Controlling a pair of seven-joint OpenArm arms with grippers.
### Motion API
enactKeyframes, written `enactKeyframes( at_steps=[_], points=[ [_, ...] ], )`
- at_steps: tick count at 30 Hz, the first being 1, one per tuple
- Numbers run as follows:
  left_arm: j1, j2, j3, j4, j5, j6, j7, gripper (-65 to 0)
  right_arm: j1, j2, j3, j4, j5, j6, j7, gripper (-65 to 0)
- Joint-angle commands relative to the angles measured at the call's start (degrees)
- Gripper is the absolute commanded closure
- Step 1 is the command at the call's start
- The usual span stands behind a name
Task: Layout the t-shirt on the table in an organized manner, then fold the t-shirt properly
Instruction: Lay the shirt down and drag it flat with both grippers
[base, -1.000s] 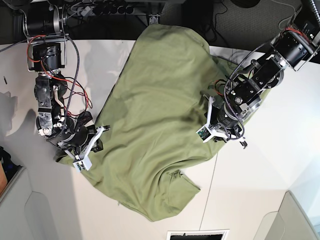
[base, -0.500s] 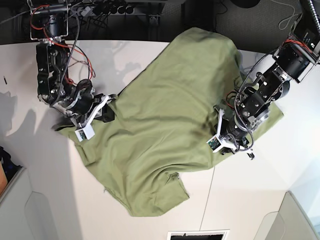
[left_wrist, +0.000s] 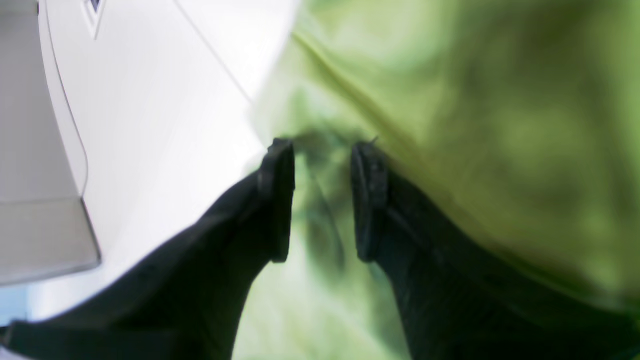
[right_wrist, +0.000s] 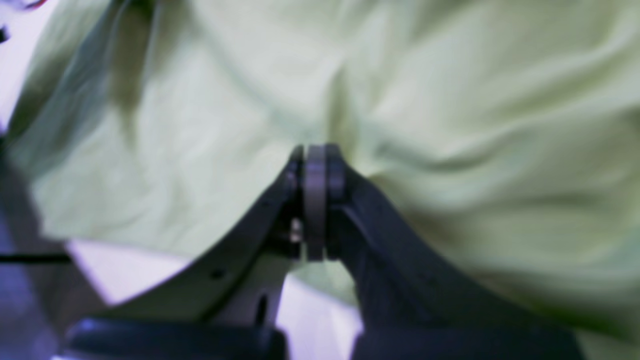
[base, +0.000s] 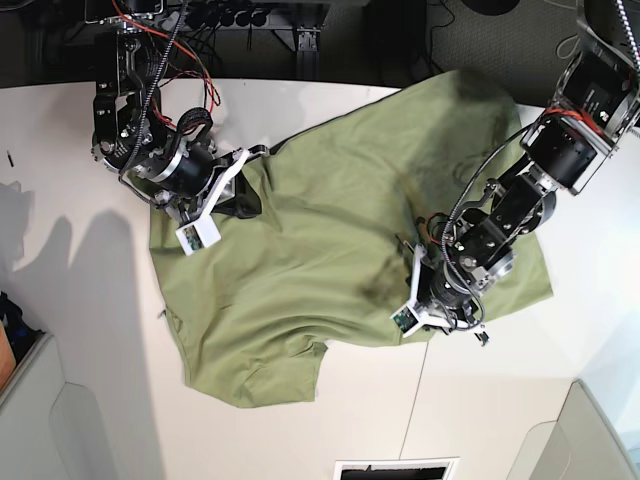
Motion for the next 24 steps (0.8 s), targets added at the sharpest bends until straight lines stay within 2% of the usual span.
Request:
enactKeyframes(
  at_steps=[1, 4, 8, 16, 19, 24],
  points=[
    [-1.8, -2.3, -0.5, 3.8, -0.5, 1.0, -0.8, -20.6, 1.2, 0.2, 1.1, 1.0, 0.8, 0.0, 1.6, 0.0],
    [-1.7, -5.7, -0.5, 10.0, -1.7, 0.2, 2.6, -20.6, 3.2, 0.2, 3.3, 1.0, 0.6, -0.1, 2.9, 0.0],
    [-0.5, -8.7, -0.5, 11.5, -3.3, -0.6, 2.7, -20.6, 7.4, 0.2, 5.5, 0.0, -2.4, -0.9, 3.1, 0.0],
    [6.8, -11.7, -0.5, 11.4, -2.2, -0.5, 2.6, -20.6, 16.3, 0.2, 6.5, -14.0, -5.4, -0.6, 5.3, 0.0],
    [9.5, -12.6, -0.5, 11.4, -2.3, 0.6, 2.6, -20.6, 17.6, 0.3, 6.5, -18.9, -7.6, -0.6, 5.5, 0.0],
    [12.6, -12.6, -0.5, 11.4, -0.3, 0.7, 1.7, -20.6, 17.4, 2.7, 6.5, -24.1, -8.9, -1.7, 4.4, 0.0]
  ],
)
